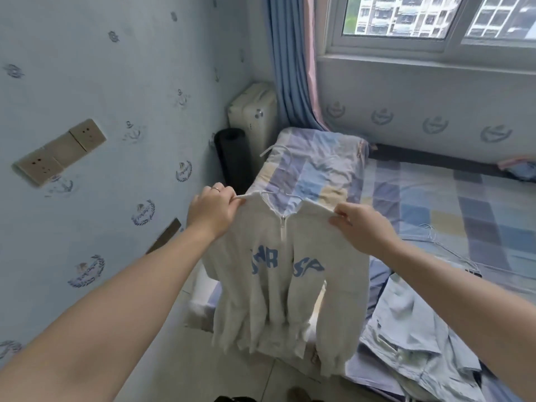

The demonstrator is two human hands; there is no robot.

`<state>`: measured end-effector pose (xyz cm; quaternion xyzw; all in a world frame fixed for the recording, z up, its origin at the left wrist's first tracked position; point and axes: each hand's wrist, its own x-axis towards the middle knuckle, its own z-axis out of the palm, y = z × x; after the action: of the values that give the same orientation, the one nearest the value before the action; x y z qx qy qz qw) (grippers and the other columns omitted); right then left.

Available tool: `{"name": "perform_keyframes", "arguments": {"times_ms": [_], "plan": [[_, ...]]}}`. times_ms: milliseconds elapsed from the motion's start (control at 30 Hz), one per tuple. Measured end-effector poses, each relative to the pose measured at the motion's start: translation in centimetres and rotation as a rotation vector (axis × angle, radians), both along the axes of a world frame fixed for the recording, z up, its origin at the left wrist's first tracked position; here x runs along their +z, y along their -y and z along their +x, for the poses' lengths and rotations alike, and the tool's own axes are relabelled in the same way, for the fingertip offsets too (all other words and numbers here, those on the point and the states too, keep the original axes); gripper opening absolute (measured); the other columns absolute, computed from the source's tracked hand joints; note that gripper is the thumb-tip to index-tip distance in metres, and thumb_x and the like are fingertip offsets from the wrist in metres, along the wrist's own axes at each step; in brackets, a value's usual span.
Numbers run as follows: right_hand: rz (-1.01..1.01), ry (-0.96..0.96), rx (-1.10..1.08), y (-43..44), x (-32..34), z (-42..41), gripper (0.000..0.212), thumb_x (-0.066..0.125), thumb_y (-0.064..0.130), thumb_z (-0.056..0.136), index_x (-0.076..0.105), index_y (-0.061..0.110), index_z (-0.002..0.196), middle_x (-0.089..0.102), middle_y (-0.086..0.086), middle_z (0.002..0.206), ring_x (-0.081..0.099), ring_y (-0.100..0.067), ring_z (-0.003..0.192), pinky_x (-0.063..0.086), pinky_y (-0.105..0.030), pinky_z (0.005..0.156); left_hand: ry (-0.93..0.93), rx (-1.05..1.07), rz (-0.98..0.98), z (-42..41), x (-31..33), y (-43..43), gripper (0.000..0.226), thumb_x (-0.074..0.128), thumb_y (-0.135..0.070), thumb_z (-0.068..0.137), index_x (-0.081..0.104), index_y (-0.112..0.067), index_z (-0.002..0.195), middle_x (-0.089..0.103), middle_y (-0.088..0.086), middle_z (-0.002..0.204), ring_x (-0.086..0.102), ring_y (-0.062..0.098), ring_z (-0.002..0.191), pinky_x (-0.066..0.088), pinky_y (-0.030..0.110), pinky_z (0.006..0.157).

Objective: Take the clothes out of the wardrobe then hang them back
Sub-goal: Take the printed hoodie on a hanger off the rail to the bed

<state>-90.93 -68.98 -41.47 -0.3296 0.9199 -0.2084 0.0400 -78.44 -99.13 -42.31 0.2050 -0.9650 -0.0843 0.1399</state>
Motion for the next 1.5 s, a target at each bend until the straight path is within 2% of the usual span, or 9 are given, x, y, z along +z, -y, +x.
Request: {"name": "perform_keyframes", "arguments": {"times_ms": [200, 533, 700, 800, 967, 1033, 1133, 1267, 1500], "plan": [[0.13, 0.088, -0.113, 2.8, -6.1, -5.2, 0.021, 0.053, 0.034, 0.098, 0.045, 0.027, 0.081, 0.05, 0.007, 0.088, 0.055, -0.026, 0.089, 0.037, -0.034, 0.064, 0.192, -0.044, 0.021, -7.6, -6.3, 2.5, 0.034, 0.041, -0.043, 0.104, 0.061, -0.016, 0.105, 0.057, 0.005, 0.115, 0.049, 0.029, 0.107, 0.038, 0.042, 0.087], [0.301, 0.039, -0.333, 9.7, -14.2, -14.4, 0.022, 0.054, 0.039, 0.098, 0.068, 0.023, 0.105, 0.06, 0.0, 0.104, 0.051, -0.028, 0.103, 0.032, -0.038, 0.082, 0.313, -0.13, 0.098, -19.8, -15.1, 9.1, 0.031, 0.043, -0.045, 0.103, 0.061, -0.02, 0.106, 0.058, 0.003, 0.118, 0.047, 0.028, 0.113, 0.032, 0.04, 0.088], [0.34, 0.097, -0.419, 13.2, -19.8, -19.8, 0.025, 0.053, 0.036, 0.099, 0.069, 0.018, 0.106, 0.056, -0.003, 0.106, 0.053, -0.031, 0.097, 0.037, -0.036, 0.076, 0.391, -0.099, 0.096, -25.9, -21.2, 11.5, 0.033, 0.043, -0.047, 0.102, 0.064, -0.022, 0.106, 0.059, 0.004, 0.118, 0.046, 0.031, 0.113, 0.033, 0.043, 0.091], [0.341, 0.182, -0.438, 14.6, -23.4, -23.0, 0.025, 0.049, 0.032, 0.101, 0.067, 0.017, 0.106, 0.055, -0.004, 0.105, 0.057, -0.033, 0.096, 0.047, -0.04, 0.075, 0.423, -0.088, 0.262, -29.3, -25.0, 12.6, 0.032, 0.045, -0.044, 0.102, 0.063, -0.019, 0.107, 0.059, 0.007, 0.116, 0.054, 0.033, 0.11, 0.042, 0.042, 0.085], [0.331, 0.272, -0.485, 16.4, -29.6, -28.5, 0.014, 0.051, 0.014, 0.096, 0.063, 0.015, 0.104, 0.051, -0.005, 0.103, 0.058, -0.036, 0.099, 0.042, -0.037, 0.072, 0.416, -0.027, 0.476, -34.0, -30.9, 13.8, 0.034, 0.042, -0.045, 0.103, 0.06, -0.018, 0.114, 0.058, 0.008, 0.123, 0.056, 0.03, 0.112, 0.045, 0.041, 0.089], [0.248, 0.378, -0.525, 17.1, -32.4, -30.2, 0.03, 0.051, 0.013, 0.095, 0.056, 0.015, 0.125, 0.049, -0.01, 0.13, 0.05, -0.037, 0.121, 0.045, -0.042, 0.092, 0.397, 0.01, 0.633, -35.6, -32.7, 13.9, 0.043, 0.04, -0.047, 0.104, 0.052, -0.021, 0.136, 0.05, 0.008, 0.143, 0.05, 0.027, 0.127, 0.041, 0.039, 0.102], [0.237, 0.586, -0.534, 18.0, -35.6, -30.2, 0.072, 0.055, 0.033, 0.096, 0.017, 0.022, 0.156, 0.009, -0.003, 0.164, 0.013, -0.029, 0.149, 0.022, -0.047, 0.119, 0.434, -0.006, 0.686, -35.9, -34.6, 13.4, 0.06, 0.038, -0.052, 0.102, 0.026, -0.03, 0.157, 0.018, 0.003, 0.166, 0.02, 0.026, 0.151, 0.022, 0.044, 0.12], [0.272, 0.692, -0.547, 17.6, -37.4, -26.5, 0.075, 0.049, 0.044, 0.098, 0.004, 0.031, 0.157, -0.001, 0.001, 0.166, 0.003, -0.027, 0.152, 0.015, -0.053, 0.12, 0.559, -0.048, 0.629, -32.5, -35.2, 12.1, 0.064, 0.037, -0.057, 0.101, 0.014, -0.039, 0.158, -0.003, -0.005, 0.169, -0.005, 0.022, 0.154, 0.009, 0.046, 0.123], [0.159, 0.671, -0.558, 15.2, -31.0, -18.6, 0.073, 0.047, 0.044, 0.099, 0.001, 0.038, 0.156, 0.002, 0.006, 0.165, 0.004, -0.021, 0.152, 0.015, -0.05, 0.12, 0.672, -0.213, 0.497, -26.9, -30.5, 8.8, 0.066, 0.033, -0.06, 0.1, 0.004, -0.044, 0.157, -0.014, -0.009, 0.167, -0.015, 0.019, 0.153, 0.0, 0.046, 0.124]]}}
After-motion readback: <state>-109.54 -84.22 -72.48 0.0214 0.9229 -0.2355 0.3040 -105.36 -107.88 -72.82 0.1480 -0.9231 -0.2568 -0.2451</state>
